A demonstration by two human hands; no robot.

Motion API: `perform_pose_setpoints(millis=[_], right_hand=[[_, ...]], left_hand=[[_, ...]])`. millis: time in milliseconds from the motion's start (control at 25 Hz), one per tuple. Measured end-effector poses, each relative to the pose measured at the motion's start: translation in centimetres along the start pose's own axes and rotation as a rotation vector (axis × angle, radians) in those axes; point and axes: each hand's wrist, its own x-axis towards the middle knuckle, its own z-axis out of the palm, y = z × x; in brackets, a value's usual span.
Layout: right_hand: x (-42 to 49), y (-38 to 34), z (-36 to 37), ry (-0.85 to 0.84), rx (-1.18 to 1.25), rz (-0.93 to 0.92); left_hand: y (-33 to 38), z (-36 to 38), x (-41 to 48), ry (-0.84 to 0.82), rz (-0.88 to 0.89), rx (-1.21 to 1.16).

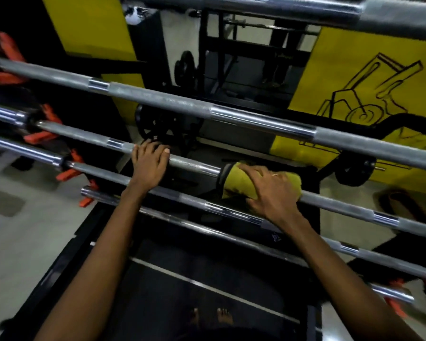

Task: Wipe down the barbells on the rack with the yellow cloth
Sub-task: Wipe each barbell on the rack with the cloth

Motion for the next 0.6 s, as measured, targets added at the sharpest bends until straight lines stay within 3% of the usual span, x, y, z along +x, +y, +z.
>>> perform_pose_setpoints(millis=[160, 320, 360, 440, 600], right_hand=[[4.5, -1.6, -1.1, -0.185, 0.107, 0.214], [8.4, -1.8, -1.8, -0.516, 0.378, 0.196], [8.7, -2.3, -1.8, -0.498, 0.394, 0.158], [8.1, -3.4, -1.0, -0.309, 0.361, 0.027], [6.0, -4.5, 0.8, 0.007, 0.117, -0.335]], left_hand=[[0.2, -0.3, -0.3, -0.034, -0.048, -0.043], [-0.1, -0.6, -1.0, -0.032, -0.109, -0.076], [-0.2, -0.8, -1.1, -0.038, -0.124, -0.078], [-0.2, -1.0, -0.8, -0.031, -0.148, -0.063], [-1.7, -1.4, 0.3, -0.034, -0.113, 0.026]])
